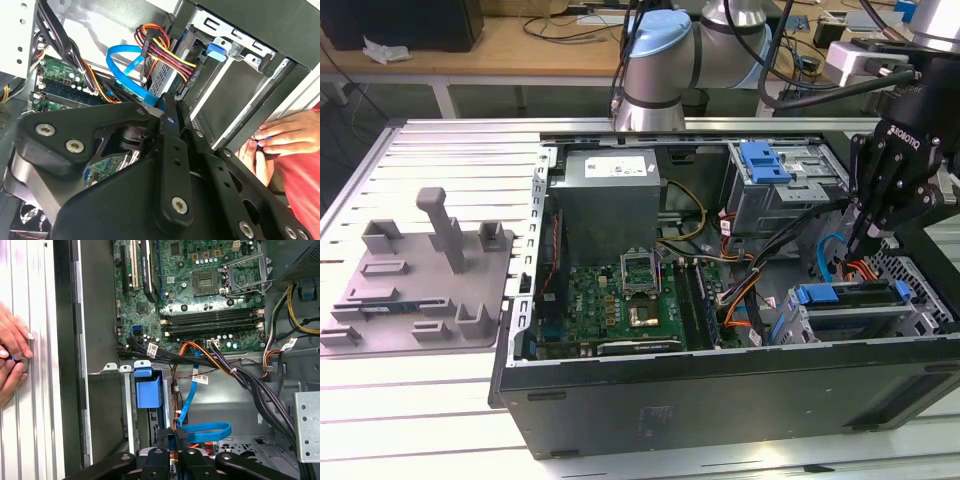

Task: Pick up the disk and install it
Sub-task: 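Insert the second disk wire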

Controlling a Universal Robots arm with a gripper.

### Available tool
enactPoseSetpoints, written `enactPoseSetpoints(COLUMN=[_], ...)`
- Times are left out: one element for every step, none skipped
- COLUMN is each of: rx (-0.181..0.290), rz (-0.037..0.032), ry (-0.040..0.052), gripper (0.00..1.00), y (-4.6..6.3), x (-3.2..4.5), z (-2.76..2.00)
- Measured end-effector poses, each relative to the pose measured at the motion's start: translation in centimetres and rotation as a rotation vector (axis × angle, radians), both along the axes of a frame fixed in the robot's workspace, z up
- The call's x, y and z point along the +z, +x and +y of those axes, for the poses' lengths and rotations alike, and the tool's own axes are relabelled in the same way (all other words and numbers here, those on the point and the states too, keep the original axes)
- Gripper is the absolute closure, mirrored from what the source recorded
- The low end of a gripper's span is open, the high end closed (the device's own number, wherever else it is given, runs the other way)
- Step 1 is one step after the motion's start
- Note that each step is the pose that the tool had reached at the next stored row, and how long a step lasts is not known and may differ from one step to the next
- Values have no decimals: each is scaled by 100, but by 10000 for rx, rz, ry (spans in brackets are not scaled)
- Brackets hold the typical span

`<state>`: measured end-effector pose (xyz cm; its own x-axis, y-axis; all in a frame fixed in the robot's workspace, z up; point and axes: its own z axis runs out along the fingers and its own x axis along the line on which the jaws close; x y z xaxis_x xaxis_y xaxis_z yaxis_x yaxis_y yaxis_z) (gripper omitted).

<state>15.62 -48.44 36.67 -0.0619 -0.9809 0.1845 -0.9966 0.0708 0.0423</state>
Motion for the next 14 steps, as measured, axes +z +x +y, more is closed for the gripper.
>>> enactPoseSetpoints(rx=[-1, -1, -1, -2, -2, -1, 0, 0, -2, 0, -1, -1, -2, -2], rz=[0, 0, 0, 0, 1, 0, -1, -2, -2, -2, -2, -2, -2, -2], ry=[1, 0, 1, 2, 12, 64, 175, 410, 561, 613, 635, 639, 640, 639], gripper=[84, 84, 84, 84, 84, 84, 84, 84, 84, 84, 84, 84, 84, 84], y=[0, 0, 0, 0, 0, 0, 1, 1, 0, 1, 0, 0, 0, 1], x=[0, 0, 0, 0, 1, 0, -1, 0, 0, 0, 1, 2, 3, 4], z=[0, 0, 0, 0, -1, -2, -3, -15, -38, -51, -63, -78, -94, -106])
